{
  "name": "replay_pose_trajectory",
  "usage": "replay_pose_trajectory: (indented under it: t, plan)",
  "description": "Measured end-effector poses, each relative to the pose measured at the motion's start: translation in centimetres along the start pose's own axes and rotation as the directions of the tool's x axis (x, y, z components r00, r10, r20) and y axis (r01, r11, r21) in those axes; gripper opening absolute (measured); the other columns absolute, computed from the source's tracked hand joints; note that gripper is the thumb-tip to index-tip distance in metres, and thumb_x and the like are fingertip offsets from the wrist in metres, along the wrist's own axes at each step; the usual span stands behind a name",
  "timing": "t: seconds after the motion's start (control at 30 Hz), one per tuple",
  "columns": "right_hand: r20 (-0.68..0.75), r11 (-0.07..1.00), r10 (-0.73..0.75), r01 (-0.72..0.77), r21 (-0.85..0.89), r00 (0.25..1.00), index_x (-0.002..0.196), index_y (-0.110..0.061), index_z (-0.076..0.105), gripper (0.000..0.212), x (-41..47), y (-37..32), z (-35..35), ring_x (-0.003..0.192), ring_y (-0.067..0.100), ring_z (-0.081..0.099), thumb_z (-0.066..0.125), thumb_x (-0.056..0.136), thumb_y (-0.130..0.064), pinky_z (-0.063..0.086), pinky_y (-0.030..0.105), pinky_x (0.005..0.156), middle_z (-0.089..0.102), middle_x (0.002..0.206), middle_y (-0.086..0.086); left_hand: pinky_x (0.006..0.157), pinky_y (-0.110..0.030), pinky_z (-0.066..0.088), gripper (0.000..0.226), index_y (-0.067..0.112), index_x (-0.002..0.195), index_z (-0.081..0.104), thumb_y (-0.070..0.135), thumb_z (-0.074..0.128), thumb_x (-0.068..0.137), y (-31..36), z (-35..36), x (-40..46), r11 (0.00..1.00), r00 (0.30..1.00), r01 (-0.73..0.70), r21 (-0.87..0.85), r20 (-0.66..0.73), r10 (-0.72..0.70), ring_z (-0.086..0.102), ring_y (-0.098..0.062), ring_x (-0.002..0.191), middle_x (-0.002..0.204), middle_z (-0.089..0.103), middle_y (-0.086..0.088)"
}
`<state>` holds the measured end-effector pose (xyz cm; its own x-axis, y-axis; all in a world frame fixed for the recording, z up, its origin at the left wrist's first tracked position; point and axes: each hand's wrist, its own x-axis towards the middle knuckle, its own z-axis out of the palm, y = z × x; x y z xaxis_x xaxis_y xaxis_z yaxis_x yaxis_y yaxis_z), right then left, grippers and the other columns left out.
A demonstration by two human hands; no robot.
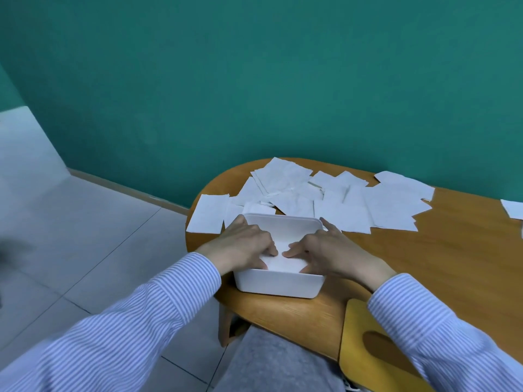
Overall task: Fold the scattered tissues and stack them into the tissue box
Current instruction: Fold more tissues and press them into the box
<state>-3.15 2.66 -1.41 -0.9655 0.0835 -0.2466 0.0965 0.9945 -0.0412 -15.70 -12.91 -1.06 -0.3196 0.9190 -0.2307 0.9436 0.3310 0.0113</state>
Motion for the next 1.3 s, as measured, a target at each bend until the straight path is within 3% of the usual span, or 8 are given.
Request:
replay_pose_trajectory:
  t: [0.17, 0.27, 0.37, 0.63, 0.77, 0.9, 1.17, 1.3]
  plan:
    - [-0.251, 0.964, -0.023, 0.088, 0.251, 0.968, 0.129, -0.039, 0.061, 0.037, -1.4, 1.3, -0.2, 0.118, 0.014, 0.054, 0.065, 0.092, -0.036, 0.037, 0.034, 0.106, 0.064, 0.128, -0.016, 0.094, -0.035, 0.028, 0.034, 0.036, 0.132, 0.06, 0.044, 0.052, 0.099, 1.9, -1.7, -0.5, 0.995, 0.975, 0.063, -0.074, -0.207, -0.077, 0.054, -0.015, 0.112, 0.122, 0.068, 0.009]
    - [-0.446, 0.973, 0.04, 0.067, 0.222, 0.894, 0.133, -0.035, 0.058, 0.036, -3.3, 2.9, -1.0, 0.119, 0.013, 0.053, 0.059, 0.097, -0.033, 0.04, 0.03, 0.102, 0.059, 0.135, -0.016, 0.095, -0.035, 0.031, 0.039, 0.035, 0.139, 0.051, 0.043, 0.043, 0.102, 3.8, -2.0, 0.0, 0.997, 0.896, 0.074, -0.015, -0.437, -0.073, 0.053, -0.015, 0.122, 0.133, 0.062, 0.008]
    - [-0.555, 0.994, 0.075, -0.021, 0.104, 0.828, 0.135, -0.035, 0.056, 0.038, -5.2, 5.5, -1.0, 0.12, 0.017, 0.054, 0.059, 0.097, -0.033, 0.043, 0.034, 0.101, 0.055, 0.14, -0.013, 0.106, -0.036, 0.03, 0.045, 0.029, 0.149, 0.04, 0.042, 0.034, 0.106, 6.2, -2.6, 1.6, 0.997, 0.853, 0.079, -0.008, -0.517, -0.072, 0.042, -0.018, 0.136, 0.153, 0.045, 0.004]
    - [-0.548, 0.939, 0.222, -0.328, -0.102, 0.807, 0.12, -0.026, 0.067, 0.042, -6.8, 14.5, 3.8, 0.112, 0.026, 0.065, 0.078, 0.079, -0.026, 0.053, 0.04, 0.089, 0.065, 0.129, 0.002, 0.121, -0.044, 0.016, 0.064, 0.012, 0.159, 0.017, 0.047, 0.031, 0.107, 12.9, -1.5, 11.0, 0.998, 0.965, 0.058, 0.026, -0.256, -0.049, 0.014, -0.028, 0.153, 0.167, 0.013, -0.012]
    - [-0.323, 0.944, 0.314, -0.329, 0.008, 0.893, 0.151, -0.025, 0.035, 0.052, -5.6, 17.1, 5.9, 0.144, 0.024, 0.035, 0.042, 0.101, -0.016, 0.032, 0.038, 0.113, 0.032, 0.159, 0.0, 0.123, -0.046, 0.015, 0.068, 0.009, 0.16, 0.004, 0.039, 0.035, 0.107, 14.9, -0.1, 16.1, 0.987, 0.987, 0.159, 0.007, -0.02, -0.158, 0.006, -0.032, 0.154, 0.168, -0.001, -0.014]
    - [-0.148, 0.961, 0.277, -0.27, 0.067, 0.95, 0.157, -0.029, 0.015, 0.068, -5.3, 17.4, 7.3, 0.15, 0.021, 0.016, 0.033, 0.098, -0.001, 0.024, 0.039, 0.116, 0.012, 0.165, -0.004, 0.121, -0.047, 0.017, 0.067, 0.012, 0.16, 0.002, 0.026, 0.041, 0.106, 16.5, 2.4, 18.5, 0.956, 0.96, 0.28, -0.088, 0.05, -0.277, 0.006, -0.036, 0.153, 0.167, -0.005, -0.014]
    - [-0.294, 0.956, 0.289, -0.258, 0.14, 0.911, 0.144, -0.031, 0.046, 0.063, -9.2, 18.9, 8.7, 0.136, 0.019, 0.042, 0.038, 0.09, -0.001, 0.036, 0.033, 0.108, 0.04, 0.154, -0.01, 0.119, -0.048, 0.021, 0.055, 0.018, 0.159, 0.014, 0.037, 0.026, 0.109, 18.3, 4.8, 17.4, 0.977, 0.982, 0.176, -0.118, -0.053, -0.184, 0.009, -0.034, 0.151, 0.167, 0.006, -0.008]
    - [-0.437, 0.918, 0.396, -0.332, 0.217, 0.808, 0.121, -0.03, 0.064, 0.046, -11.9, 19.6, 8.7, 0.112, 0.017, 0.058, 0.043, 0.09, -0.004, 0.042, 0.027, 0.089, 0.063, 0.123, -0.011, 0.12, -0.047, 0.015, 0.056, 0.02, 0.16, 0.012, 0.04, 0.026, 0.109, 20.3, 5.5, 16.0, 0.994, 0.996, 0.055, -0.097, -0.063, -0.061, 0.006, -0.031, 0.152, 0.168, 0.003, -0.005]
